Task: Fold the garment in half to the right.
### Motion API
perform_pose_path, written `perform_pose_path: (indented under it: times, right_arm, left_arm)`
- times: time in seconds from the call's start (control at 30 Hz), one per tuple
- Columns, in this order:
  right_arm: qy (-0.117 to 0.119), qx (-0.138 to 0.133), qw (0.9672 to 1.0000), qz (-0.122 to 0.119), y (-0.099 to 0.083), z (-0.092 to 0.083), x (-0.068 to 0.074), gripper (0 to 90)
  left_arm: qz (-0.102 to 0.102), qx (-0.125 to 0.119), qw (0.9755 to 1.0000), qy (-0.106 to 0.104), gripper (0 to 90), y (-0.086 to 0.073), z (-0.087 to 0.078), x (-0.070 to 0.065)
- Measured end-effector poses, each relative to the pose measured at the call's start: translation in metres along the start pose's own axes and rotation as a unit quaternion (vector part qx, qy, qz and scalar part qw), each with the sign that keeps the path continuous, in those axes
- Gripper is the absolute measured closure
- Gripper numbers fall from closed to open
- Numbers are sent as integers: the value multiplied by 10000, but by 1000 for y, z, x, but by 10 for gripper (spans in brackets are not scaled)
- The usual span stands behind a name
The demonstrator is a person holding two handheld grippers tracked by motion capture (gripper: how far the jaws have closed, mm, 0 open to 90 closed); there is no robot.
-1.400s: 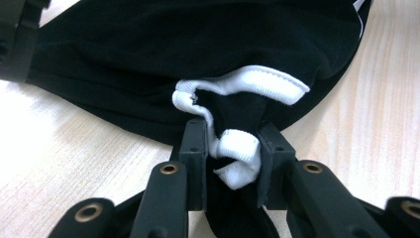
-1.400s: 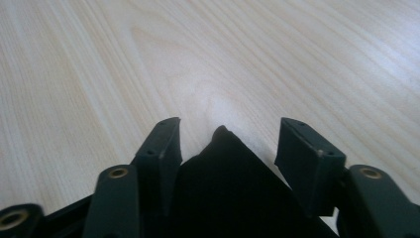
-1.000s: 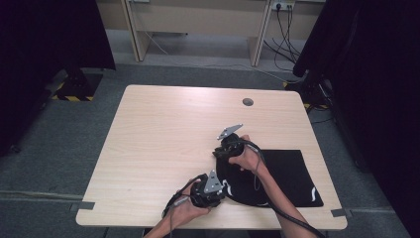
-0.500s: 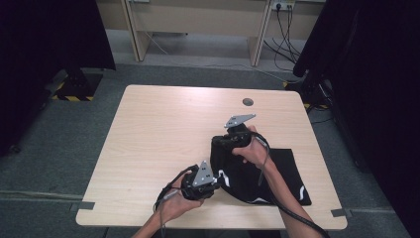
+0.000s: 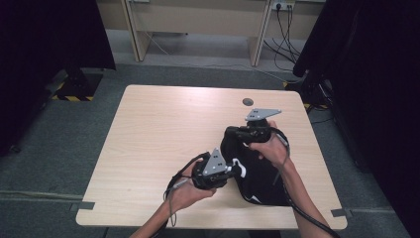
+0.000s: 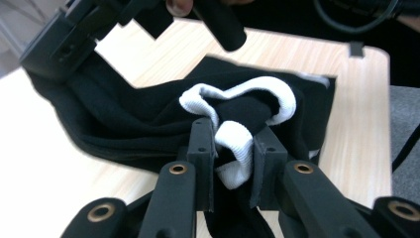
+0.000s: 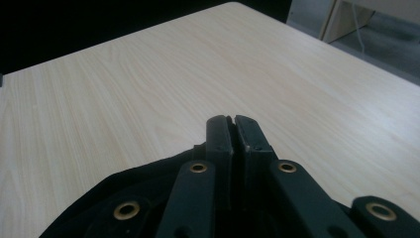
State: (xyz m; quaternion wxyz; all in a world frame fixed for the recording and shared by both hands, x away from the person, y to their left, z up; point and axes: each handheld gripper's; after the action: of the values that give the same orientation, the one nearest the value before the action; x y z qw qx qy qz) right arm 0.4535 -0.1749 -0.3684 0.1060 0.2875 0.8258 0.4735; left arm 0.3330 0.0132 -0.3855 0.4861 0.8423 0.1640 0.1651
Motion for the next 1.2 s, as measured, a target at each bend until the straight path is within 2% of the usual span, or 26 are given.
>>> perform_pose_path:
  times: [0.17, 0.33, 0.6, 0.73, 0.8, 0.87, 0.9, 0.97, 1.03, 1.1, 1.17, 1.2]
  right_arm:
    - [-214, -118, 9997, 55, -7, -27, -8, 857]
    - [-402, -205, 9986, 266, -29, -51, -24, 857]
    - [-737, -278, 9955, 524, -54, -84, -49, 856]
    - [-891, -114, 9940, 623, -67, -89, -62, 845]
    - [-944, -30, 9933, 670, -75, -89, -69, 802]
    - [-995, 7, 9925, 714, -78, -89, -72, 721]
    - [-1071, 29, 9914, 757, -79, -90, -73, 642]
    - [-1181, 44, 9900, 776, -78, -92, -73, 540]
    - [-1361, -24, 9879, 748, -75, -95, -73, 445]
    - [-1585, -21, 9847, 727, -73, -98, -72, 404]
    - [-1622, 61, 9839, 746, -72, -98, -72, 382]
    - [-1657, 142, 9834, 724, -73, -98, -72, 374]
  left_arm:
    - [163, -60, 9998, -135, 742, 24, 19, -8]
    - [238, -19, 9990, -370, 742, 38, 46, -19]
    - [308, 146, 9979, -559, 740, 47, 86, -33]
    - [222, 240, 9973, -652, 733, 44, 104, -38]
    - [113, 250, 9972, -699, 714, 42, 112, -39]
    - [88, 236, 9963, -820, 650, 40, 117, -40]
    - [30, 167, 9959, -885, 574, 40, 118, -40]
    - [-170, 13, 9957, -911, 464, 41, 115, -39]
    - [-218, -124, 9965, -800, 353, 43, 107, -37]
    - [-226, -204, 9974, -648, 287, 42, 100, -33]
    - [-349, -159, 9979, -527, 264, 36, 95, -29]
    - [-393, -62, 9983, -435, 248, 32, 94, -27]
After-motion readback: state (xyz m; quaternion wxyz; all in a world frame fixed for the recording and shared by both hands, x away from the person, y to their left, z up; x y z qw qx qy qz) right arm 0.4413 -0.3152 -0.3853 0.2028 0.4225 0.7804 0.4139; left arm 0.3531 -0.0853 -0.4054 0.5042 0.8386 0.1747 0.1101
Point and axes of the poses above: each handheld gripper's, and its own axes: z roughly forward along the jaws, y roughly out of its top, x roughly to its left, and after that the axes turned 3 degrees about z, right-handed
